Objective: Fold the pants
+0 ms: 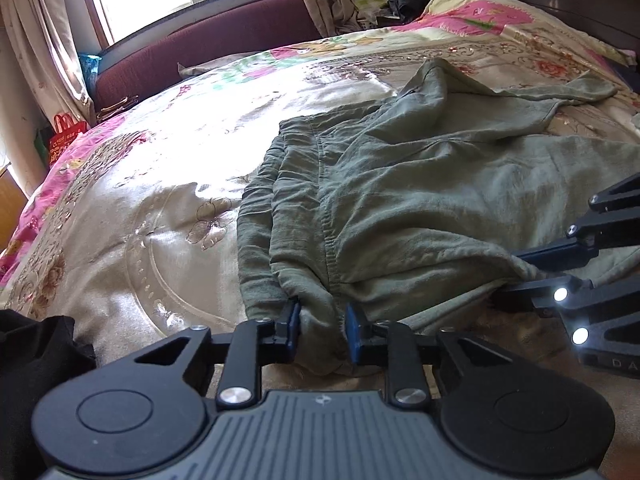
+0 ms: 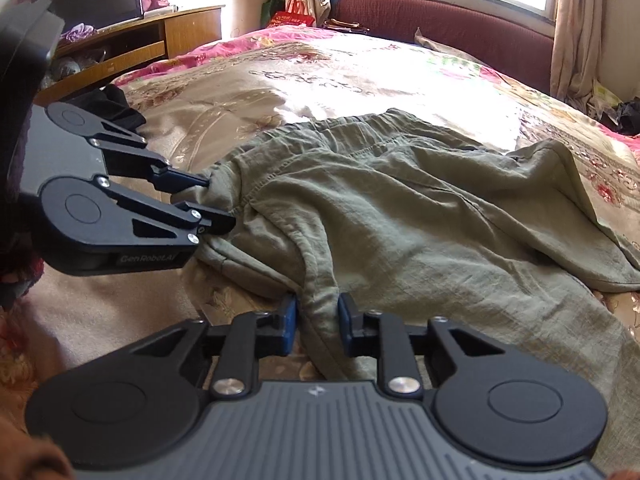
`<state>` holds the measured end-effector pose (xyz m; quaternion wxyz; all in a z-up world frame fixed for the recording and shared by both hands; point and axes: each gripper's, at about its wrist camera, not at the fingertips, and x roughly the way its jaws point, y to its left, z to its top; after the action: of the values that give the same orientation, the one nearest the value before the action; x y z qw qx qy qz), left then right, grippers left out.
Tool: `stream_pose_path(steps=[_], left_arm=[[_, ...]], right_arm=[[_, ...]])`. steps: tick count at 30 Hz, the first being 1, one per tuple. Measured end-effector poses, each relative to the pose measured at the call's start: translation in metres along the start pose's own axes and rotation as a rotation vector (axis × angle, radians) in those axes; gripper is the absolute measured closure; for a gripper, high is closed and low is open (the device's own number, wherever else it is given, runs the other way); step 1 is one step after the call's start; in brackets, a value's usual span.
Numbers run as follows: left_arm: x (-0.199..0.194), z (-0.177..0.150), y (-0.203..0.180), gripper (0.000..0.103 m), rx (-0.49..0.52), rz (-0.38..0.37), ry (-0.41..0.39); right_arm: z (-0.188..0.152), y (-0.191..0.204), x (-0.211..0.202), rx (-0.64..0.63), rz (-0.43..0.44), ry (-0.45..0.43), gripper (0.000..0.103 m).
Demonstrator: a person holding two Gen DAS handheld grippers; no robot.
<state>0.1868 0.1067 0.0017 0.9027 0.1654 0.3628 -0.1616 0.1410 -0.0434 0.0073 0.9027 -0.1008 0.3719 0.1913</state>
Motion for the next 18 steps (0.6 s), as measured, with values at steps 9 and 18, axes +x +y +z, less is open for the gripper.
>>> stream_pose_path(steps=[9, 18], left_arm=[[-0.057, -0.06, 0.036, 0.082, -0.104, 0.067, 0.083], [-0.116, -0.109, 0.058, 0.078, -0.229, 0.184, 0.125]], right_arm=[[-0.019, 0.06, -0.032, -0.053, 0.198, 0.035, 0.091], [-0.033, 0.124, -0.054, -0.13, 0.343, 0.01, 0.068]])
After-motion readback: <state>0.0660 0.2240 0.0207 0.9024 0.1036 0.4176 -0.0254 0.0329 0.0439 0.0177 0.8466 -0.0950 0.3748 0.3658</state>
